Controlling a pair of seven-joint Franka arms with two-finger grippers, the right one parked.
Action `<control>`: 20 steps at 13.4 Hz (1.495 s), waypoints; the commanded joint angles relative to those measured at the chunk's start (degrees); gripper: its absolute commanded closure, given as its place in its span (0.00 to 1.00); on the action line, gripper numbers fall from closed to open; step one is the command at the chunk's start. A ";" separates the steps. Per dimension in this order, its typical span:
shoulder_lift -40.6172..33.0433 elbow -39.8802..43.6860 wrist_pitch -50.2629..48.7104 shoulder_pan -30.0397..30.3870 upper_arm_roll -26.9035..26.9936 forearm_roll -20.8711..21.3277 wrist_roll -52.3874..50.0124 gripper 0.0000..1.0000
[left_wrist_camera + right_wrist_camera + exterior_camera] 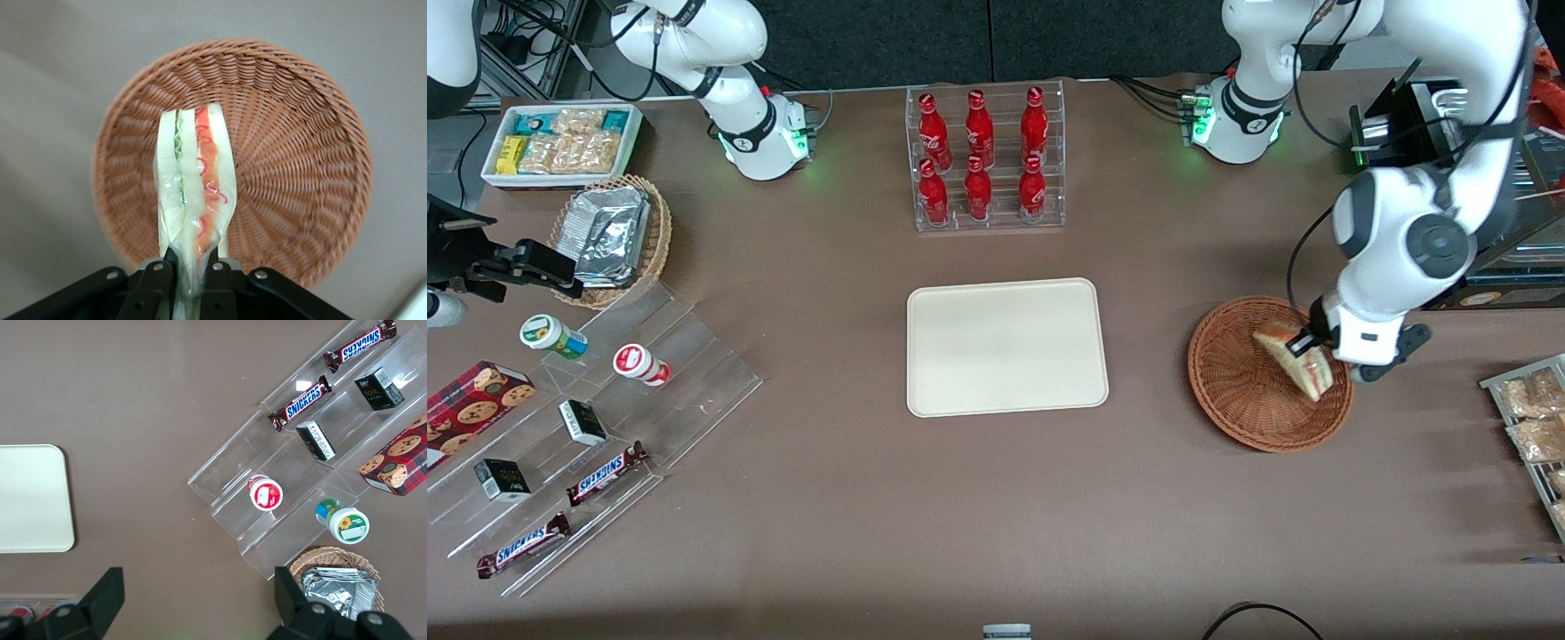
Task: Place sandwich from basket to tray
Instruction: 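Lift the sandwich and carry it over the cream tray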
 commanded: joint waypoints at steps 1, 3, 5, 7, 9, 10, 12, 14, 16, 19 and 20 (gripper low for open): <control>-0.57 8.67 -13.10 -3.61 -1.77 0.41 0.62 1.00; 1.00 13.96 -19.38 -7.82 -4.31 -0.29 0.45 1.00; 2.24 16.43 -19.49 -11.95 -5.81 -4.04 0.27 1.00; 5.39 19.15 -18.35 -16.43 -6.60 -8.55 -0.60 1.00; 10.57 24.06 -18.00 -22.23 -6.61 -8.47 -1.84 1.00; 13.90 26.44 -17.47 -24.34 -6.61 -8.47 -1.75 1.00; 19.97 30.14 -14.23 -29.61 -6.52 -8.21 -2.36 1.00; 24.20 31.30 -9.41 -31.83 -6.43 -7.42 -5.25 1.00; 27.36 31.30 -3.26 -35.24 -6.43 -4.88 -6.49 1.00; 30.71 31.30 2.82 -37.10 -6.34 -3.12 -9.66 1.00; 31.33 31.30 4.23 -37.37 -6.34 -2.93 -10.36 1.00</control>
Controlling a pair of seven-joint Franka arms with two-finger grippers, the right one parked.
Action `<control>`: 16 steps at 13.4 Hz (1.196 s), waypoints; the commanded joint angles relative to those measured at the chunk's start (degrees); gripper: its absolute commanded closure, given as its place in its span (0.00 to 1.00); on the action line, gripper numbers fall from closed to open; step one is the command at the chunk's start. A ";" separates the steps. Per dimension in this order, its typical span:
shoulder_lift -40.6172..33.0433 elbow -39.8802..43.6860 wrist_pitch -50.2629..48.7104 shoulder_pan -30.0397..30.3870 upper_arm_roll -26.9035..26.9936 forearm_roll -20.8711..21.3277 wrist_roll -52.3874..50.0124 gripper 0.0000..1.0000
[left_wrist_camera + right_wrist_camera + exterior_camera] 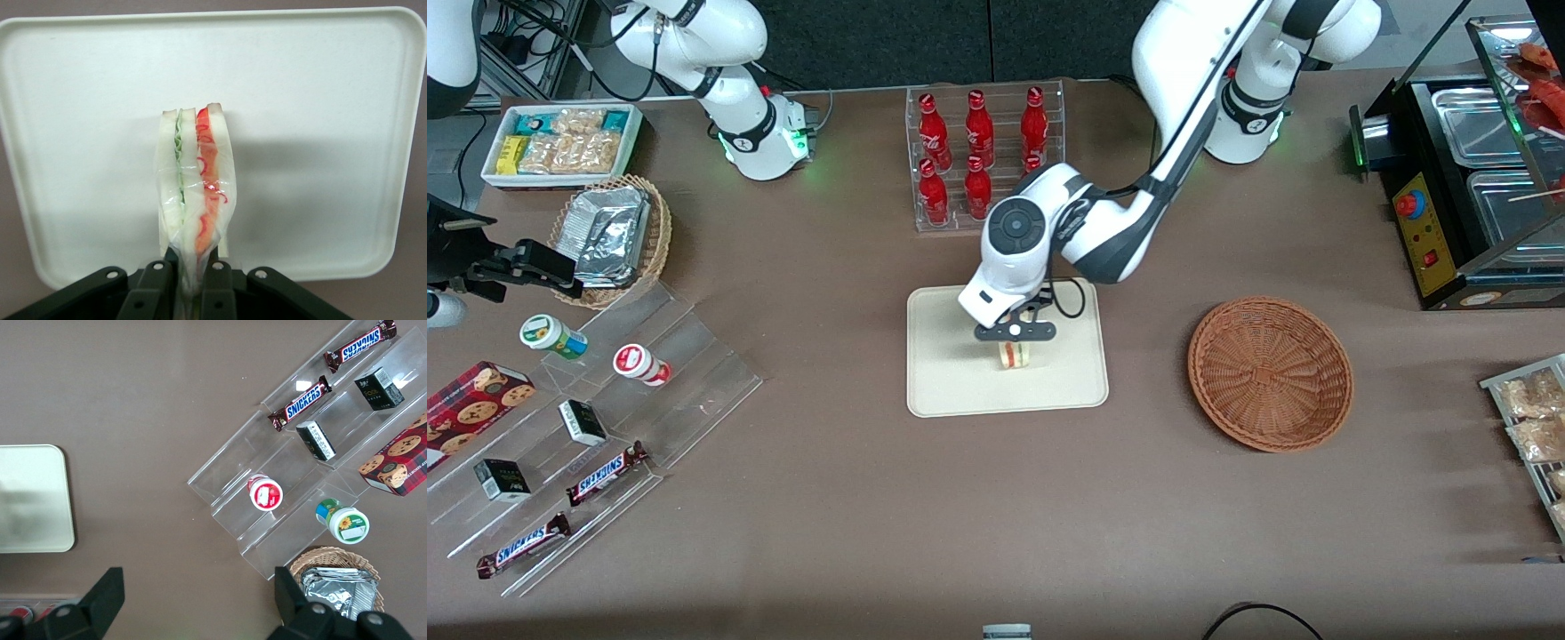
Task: Place sandwich from basket to tray
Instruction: 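Lower the sandwich onto the tray and open the left gripper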
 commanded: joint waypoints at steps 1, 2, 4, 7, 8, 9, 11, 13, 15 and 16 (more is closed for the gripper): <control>1.84 1.86 2.62 -1.32 0.87 1.44 -2.57 1.00; 2.28 1.68 2.98 -1.49 0.87 1.52 -2.75 1.00; 3.33 1.86 3.34 -2.19 0.87 1.44 -2.75 1.00; 3.95 1.42 5.18 -2.55 0.87 1.53 -3.37 0.63; 3.87 1.42 5.10 -2.55 0.87 1.61 -3.02 0.07; 3.69 1.50 4.75 -2.55 0.96 1.61 -3.10 0.00; 2.91 1.33 3.96 -2.28 1.30 1.61 -3.19 0.00; 0.10 2.21 -0.77 -1.84 3.49 1.44 -3.19 0.00; -4.63 2.21 -5.94 -1.58 5.69 1.18 -3.37 0.00; -6.92 2.38 -8.76 -1.58 6.75 0.91 -3.46 0.00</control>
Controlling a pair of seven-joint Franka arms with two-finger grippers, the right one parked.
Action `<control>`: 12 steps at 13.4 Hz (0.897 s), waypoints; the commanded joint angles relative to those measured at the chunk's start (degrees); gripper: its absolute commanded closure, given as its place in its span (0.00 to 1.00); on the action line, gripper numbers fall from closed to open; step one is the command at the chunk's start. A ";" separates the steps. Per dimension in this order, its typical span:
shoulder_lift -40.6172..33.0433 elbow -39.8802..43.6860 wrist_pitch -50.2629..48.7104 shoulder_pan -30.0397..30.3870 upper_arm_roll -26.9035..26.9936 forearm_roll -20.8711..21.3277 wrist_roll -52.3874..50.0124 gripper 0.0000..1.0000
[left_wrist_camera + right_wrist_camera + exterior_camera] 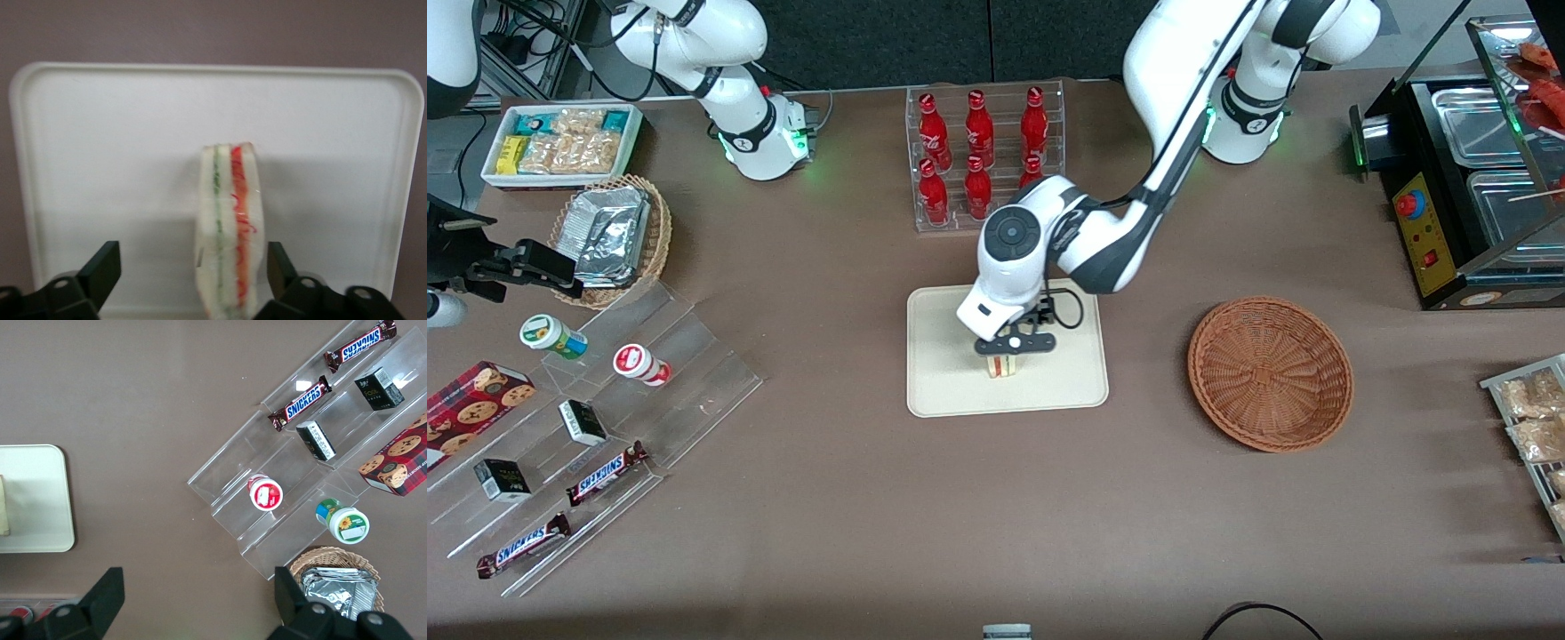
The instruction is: Place sandwich from basket to tray
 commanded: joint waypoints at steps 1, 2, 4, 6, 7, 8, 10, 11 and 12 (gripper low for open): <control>-8.28 -0.98 -7.74 -0.27 3.21 0.01 -1.31 0.00; -10.57 -0.98 -10.03 0.34 4.70 -0.26 -1.31 0.00; -14.18 0.68 -13.90 3.66 6.12 -2.62 -0.70 0.00; -16.03 3.32 -20.57 7.36 6.12 -2.20 0.79 0.00; -16.91 3.68 -23.30 9.20 6.12 -2.02 3.58 0.00; -18.31 3.86 -25.33 11.22 6.12 -1.93 7.35 0.00; -21.38 3.60 -28.32 16.23 6.13 -2.02 13.43 0.00; -22.62 3.33 -31.30 18.34 6.21 -1.93 17.81 0.00; -23.15 3.33 -33.59 20.62 6.21 -1.84 23.16 0.00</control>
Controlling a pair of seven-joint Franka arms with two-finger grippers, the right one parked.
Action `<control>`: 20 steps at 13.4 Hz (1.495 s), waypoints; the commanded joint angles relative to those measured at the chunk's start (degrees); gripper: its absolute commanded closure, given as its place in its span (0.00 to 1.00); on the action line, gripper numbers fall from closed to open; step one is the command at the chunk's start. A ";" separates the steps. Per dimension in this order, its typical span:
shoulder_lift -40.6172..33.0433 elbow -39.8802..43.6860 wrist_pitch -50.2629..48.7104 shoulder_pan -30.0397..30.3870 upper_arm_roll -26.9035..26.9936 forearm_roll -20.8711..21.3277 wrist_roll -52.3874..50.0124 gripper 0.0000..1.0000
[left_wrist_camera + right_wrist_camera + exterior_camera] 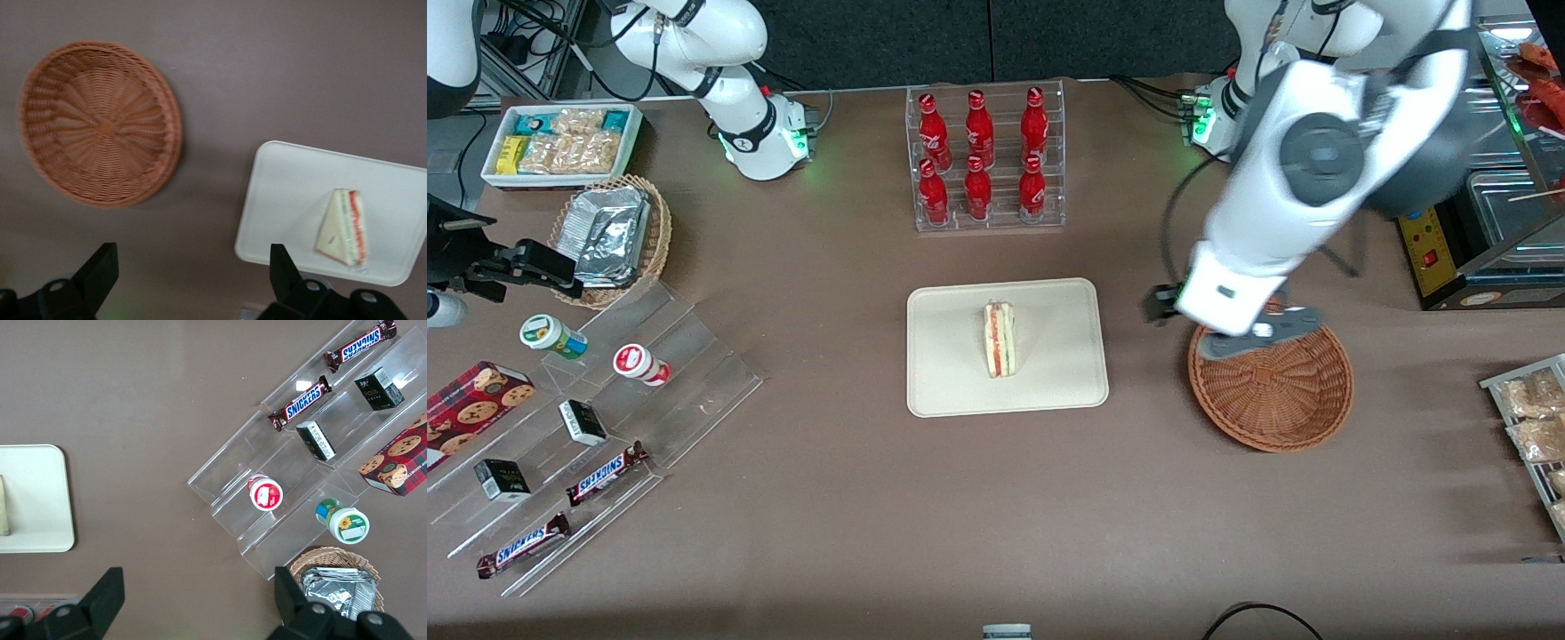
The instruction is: Place sandwich from basket to tray
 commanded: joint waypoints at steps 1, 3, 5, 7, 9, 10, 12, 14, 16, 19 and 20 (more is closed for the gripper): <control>-3.51 -0.49 -5.74 6.27 -0.45 -0.35 12.36 0.00; -5.71 -0.67 -9.43 10.23 -0.44 -0.35 20.72 0.00; -8.35 -1.45 -11.81 13.40 -0.44 -0.35 26.36 0.00; -10.11 -2.60 -12.17 15.16 -0.27 1.13 31.10 0.00; -10.73 -2.69 -13.49 17.53 -0.44 3.16 36.20 0.00; -11.08 -2.69 -13.49 18.24 -0.44 3.17 37.10 0.00; -11.61 -2.78 -13.93 20.95 -1.40 4.39 39.37 0.00; -11.70 -2.52 -14.81 25.70 -6.58 4.75 40.18 0.00; -11.53 -2.08 -14.81 25.45 -6.69 4.57 38.87 0.00; -10.91 -1.20 -14.72 23.34 -6.68 4.57 32.98 0.00; -10.73 -0.68 -14.72 23.60 -6.60 3.96 33.06 0.00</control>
